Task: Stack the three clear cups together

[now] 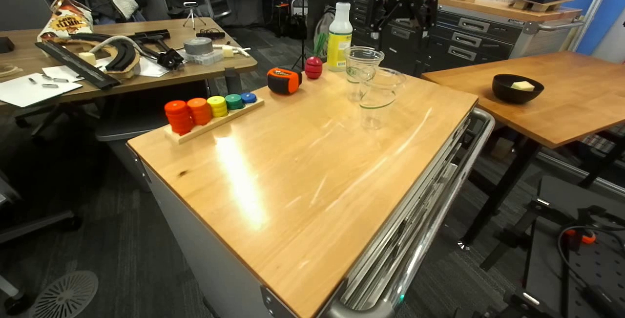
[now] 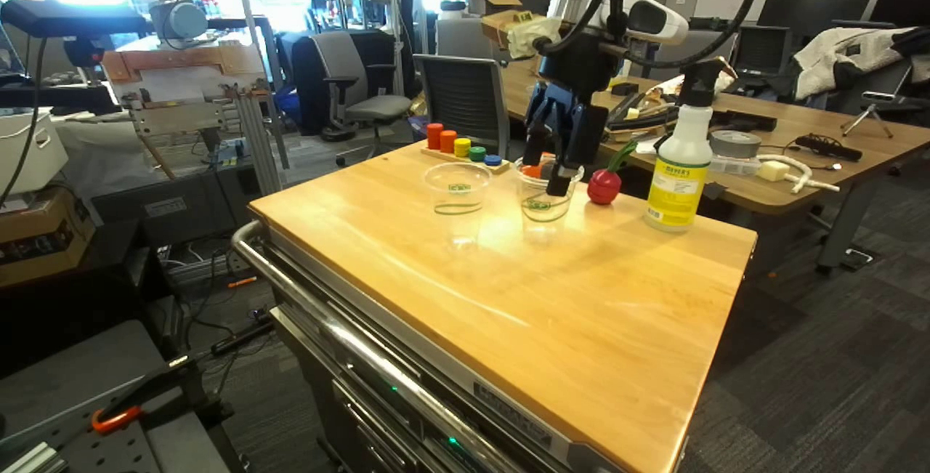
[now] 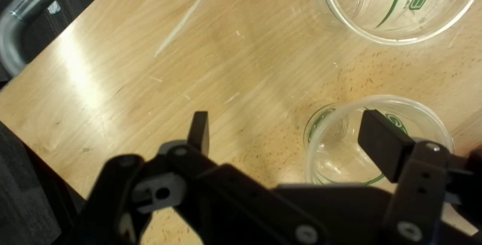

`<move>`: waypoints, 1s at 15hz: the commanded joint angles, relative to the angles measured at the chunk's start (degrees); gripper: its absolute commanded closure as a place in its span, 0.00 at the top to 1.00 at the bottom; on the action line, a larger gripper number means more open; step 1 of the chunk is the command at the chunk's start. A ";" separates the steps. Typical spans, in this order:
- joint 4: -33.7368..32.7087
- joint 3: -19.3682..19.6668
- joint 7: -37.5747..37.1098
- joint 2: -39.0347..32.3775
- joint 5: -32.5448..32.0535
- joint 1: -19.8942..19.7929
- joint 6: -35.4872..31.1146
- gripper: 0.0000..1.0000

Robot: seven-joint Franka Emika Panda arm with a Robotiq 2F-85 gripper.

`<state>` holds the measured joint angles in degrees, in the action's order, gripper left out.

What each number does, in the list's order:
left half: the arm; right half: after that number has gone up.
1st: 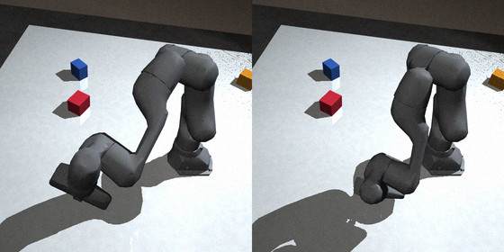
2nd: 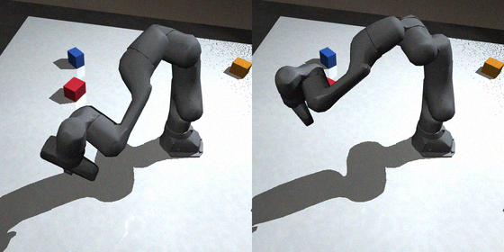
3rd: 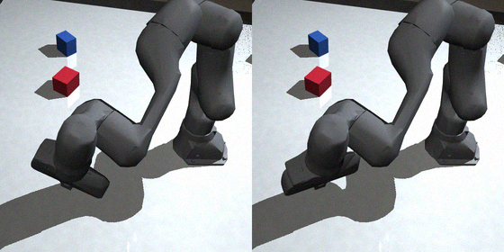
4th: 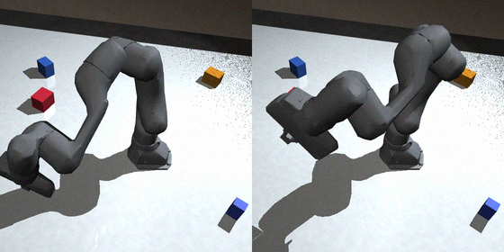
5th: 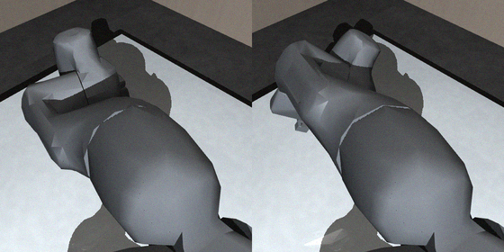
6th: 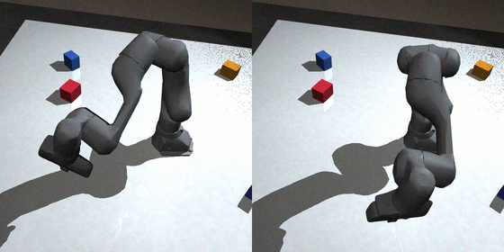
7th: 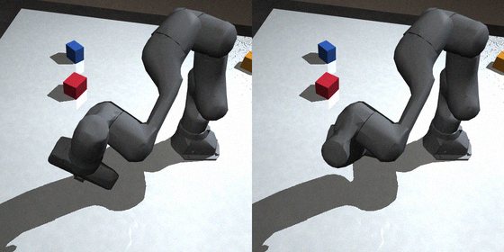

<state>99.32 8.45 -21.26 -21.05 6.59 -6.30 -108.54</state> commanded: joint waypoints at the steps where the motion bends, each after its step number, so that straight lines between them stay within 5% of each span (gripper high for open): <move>1: -3.05 -0.54 0.35 -2.24 2.15 -0.41 0.02 1.00; 5: -4.97 -0.69 -0.48 -4.83 2.87 -0.17 -0.10 1.00; 7: -6.15 -0.64 -1.34 -6.23 2.93 -0.07 -0.24 0.74; 15: -10.21 -0.49 -6.96 -9.43 5.41 0.32 -0.31 0.11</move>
<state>91.66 7.85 -25.42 -29.33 10.71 -6.22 -108.59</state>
